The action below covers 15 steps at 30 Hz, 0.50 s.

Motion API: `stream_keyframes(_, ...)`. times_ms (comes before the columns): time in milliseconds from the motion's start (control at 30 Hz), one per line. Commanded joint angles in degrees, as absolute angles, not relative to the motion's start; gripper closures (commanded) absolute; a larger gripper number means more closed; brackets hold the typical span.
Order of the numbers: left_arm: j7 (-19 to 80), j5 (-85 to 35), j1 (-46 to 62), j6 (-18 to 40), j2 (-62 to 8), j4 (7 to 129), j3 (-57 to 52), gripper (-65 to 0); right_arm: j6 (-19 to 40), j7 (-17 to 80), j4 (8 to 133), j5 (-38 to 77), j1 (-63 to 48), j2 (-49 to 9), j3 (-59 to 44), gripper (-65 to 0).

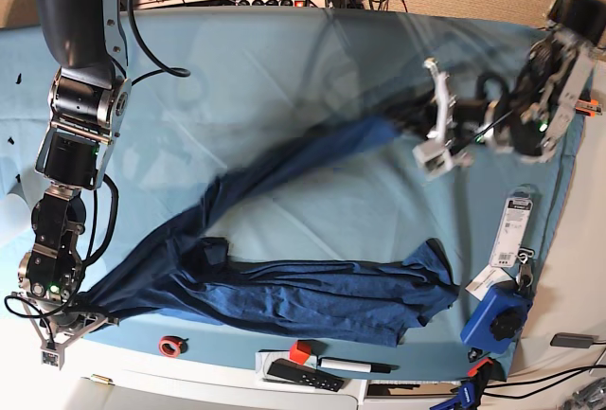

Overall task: Layout the t-shirt on the table in an organized manner, then fold the t-shirt properly
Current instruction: 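Pull the sleeve with the left gripper away from the right gripper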

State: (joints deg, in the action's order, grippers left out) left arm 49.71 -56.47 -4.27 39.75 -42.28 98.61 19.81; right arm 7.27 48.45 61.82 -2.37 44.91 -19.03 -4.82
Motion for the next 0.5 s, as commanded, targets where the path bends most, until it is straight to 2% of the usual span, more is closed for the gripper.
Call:
stream_keyframes(0,49.4,-57.9,-4.0,40.0,-43.8,99.4,19.3,0.0,6.9,46.9,62.9,-2.6,47.3,-19.9,-4.9,0.0)
stream_keyframes(200,50.6,-57.6,-0.1,40.0,-47.8,99.4,19.3,0.0,8.2,48.7,62.9,-2.6,47.3,-19.8,-4.9,0.0)
stream_keyframes(467,50.9,-56.0,0.1,40.0,-50.6,99.4,19.3,0.0,13.2,58.0,62.9,-1.1,47.3,-19.9,-4.9,0.0)
